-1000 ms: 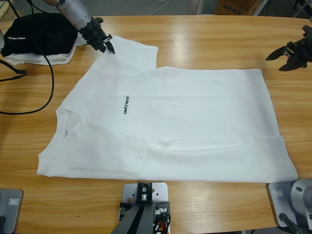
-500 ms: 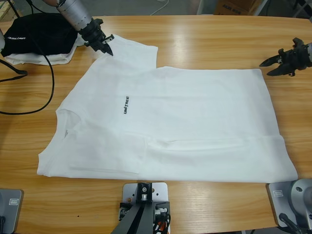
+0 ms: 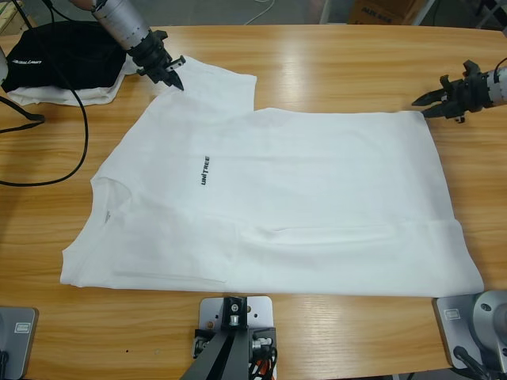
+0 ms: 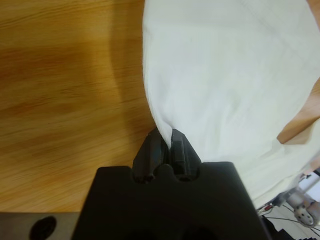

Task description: Fold clothes

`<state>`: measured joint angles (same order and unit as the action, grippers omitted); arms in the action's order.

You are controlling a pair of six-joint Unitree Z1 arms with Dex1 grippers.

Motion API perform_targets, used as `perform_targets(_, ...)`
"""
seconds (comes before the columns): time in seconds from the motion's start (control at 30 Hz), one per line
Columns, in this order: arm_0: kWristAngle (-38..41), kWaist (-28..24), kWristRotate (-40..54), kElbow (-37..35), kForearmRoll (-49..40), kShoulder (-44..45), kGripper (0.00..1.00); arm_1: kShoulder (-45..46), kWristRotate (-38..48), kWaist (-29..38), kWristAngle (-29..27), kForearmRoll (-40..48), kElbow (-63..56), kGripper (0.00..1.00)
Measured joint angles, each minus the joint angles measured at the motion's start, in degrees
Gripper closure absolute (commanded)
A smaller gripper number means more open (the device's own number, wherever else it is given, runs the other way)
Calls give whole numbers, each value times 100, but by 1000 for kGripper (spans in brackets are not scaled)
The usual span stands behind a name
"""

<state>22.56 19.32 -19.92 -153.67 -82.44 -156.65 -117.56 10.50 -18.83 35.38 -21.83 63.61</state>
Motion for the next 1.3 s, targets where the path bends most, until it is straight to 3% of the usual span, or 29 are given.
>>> perform_targets(0.53, 0, 0, 0, 0, -18, 0, 1000, -37, -350, -3, 177, 136, -216, 1000)
perform_targets(0.87, 0, 3, 47, 40, -303, 66, 1000, 916, -333, -3, 750, 159, -506, 1000)
perform_targets(1.3, 32, 150, 205, 209, -344, 308, 1000, 1496, -314, -3, 783, -884, -859, 1000)
